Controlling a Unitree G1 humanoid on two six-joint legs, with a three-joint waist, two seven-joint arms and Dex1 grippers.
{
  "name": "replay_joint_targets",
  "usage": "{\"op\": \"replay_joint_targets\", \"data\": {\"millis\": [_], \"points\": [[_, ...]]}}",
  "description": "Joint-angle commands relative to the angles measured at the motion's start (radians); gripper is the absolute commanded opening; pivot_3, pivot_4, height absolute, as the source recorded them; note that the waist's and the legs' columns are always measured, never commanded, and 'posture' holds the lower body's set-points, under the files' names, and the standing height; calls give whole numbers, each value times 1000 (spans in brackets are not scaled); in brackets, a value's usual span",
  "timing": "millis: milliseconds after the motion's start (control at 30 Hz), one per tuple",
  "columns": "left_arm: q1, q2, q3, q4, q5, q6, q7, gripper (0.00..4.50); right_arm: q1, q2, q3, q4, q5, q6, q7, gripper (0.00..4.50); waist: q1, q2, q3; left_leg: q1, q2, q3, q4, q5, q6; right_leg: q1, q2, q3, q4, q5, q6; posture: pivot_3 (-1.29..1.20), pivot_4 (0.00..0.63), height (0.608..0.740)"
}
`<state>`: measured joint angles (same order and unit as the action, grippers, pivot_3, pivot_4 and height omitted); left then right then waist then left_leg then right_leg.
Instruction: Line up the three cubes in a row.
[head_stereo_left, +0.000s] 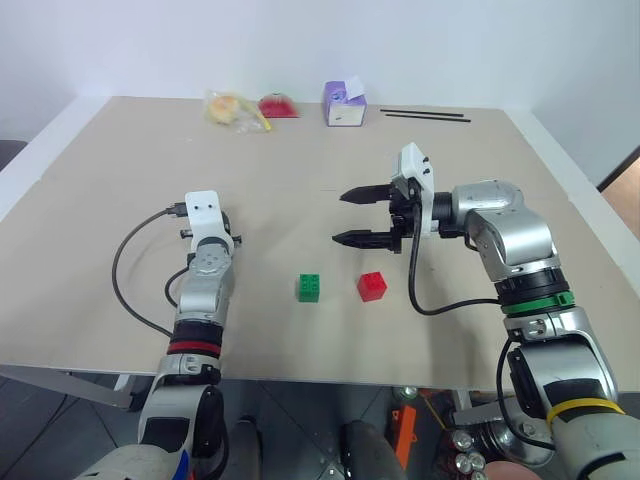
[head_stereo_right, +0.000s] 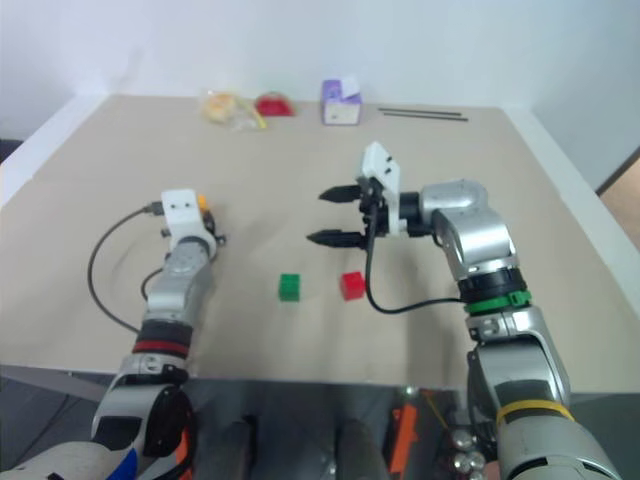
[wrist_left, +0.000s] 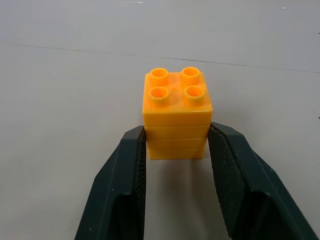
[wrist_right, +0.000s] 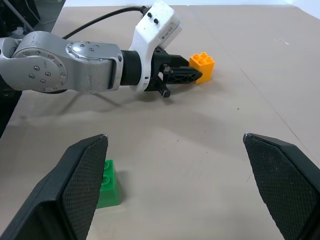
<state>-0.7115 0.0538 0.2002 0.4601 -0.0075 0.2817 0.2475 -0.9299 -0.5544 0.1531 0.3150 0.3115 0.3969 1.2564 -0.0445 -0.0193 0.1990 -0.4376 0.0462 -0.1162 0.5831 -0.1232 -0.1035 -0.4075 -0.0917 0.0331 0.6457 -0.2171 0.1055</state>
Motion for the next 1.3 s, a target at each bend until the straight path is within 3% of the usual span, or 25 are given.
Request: {"op": "replay_joint_targets", "data": {"millis": [33, 133, 300, 433, 533, 800, 1300], "points": [[25, 26, 2, -85, -45, 11, -81, 1258, -28, -7, -39, -26, 27, 12, 11, 4500, 0, 0, 0, 0, 0, 0, 0, 0, 0, 0, 0, 0, 0, 0, 0, 0, 150, 740], [88, 125, -24, -223, -138, 34, -341, 1258, -11, -29, -40, -71, 55, 35, 59, 4500, -2, 0, 0, 0, 0, 0, -1, 0, 0, -1, 0, 0, 0, 0, 0, 0, 150, 740], [215, 417, -73, -453, -319, 100, -863, 1258, -2, -61, -32, -118, 88, 59, 125, 4500, -4, 0, 0, 0, 1, 0, -4, 0, 0, -3, 0, 0, 1, -1, -3, 0, 150, 740], [283, 601, -98, -483, -404, 97, -1175, 1258, 8, -77, -7, -138, 85, 62, 168, 4500, -1, 0, 0, 0, 1, 0, -5, 0, -1, -2, 0, 0, 0, -6, -8, 0, 150, 740], [305, 673, -128, -478, -425, 65, -1346, 1258, 21, -86, 9, -169, 82, 71, 194, 4500, -1, 0, 0, 0, 1, 0, -4, 0, -1, -2, 0, 0, 0, -7, -9, 0, 150, 740], [265, 701, -227, -340, -353, -79, -1550, 1258, 47, -106, 21, -249, 87, 105, 194, 4500, -2, 0, 0, 0, 1, 1, -4, 0, -1, -2, 0, 0, 0, -7, -9, 0, 150, 740], [226, 684, -282, -202, -284, -169, -1626, 1258, 61, -130, 6, -276, 97, 134, 163, 4500, -2, 0, 0, 0, 1, 1, -4, 0, 0, -2, 0, 0, 1, -7, -9, 0, 150, 740]]}}
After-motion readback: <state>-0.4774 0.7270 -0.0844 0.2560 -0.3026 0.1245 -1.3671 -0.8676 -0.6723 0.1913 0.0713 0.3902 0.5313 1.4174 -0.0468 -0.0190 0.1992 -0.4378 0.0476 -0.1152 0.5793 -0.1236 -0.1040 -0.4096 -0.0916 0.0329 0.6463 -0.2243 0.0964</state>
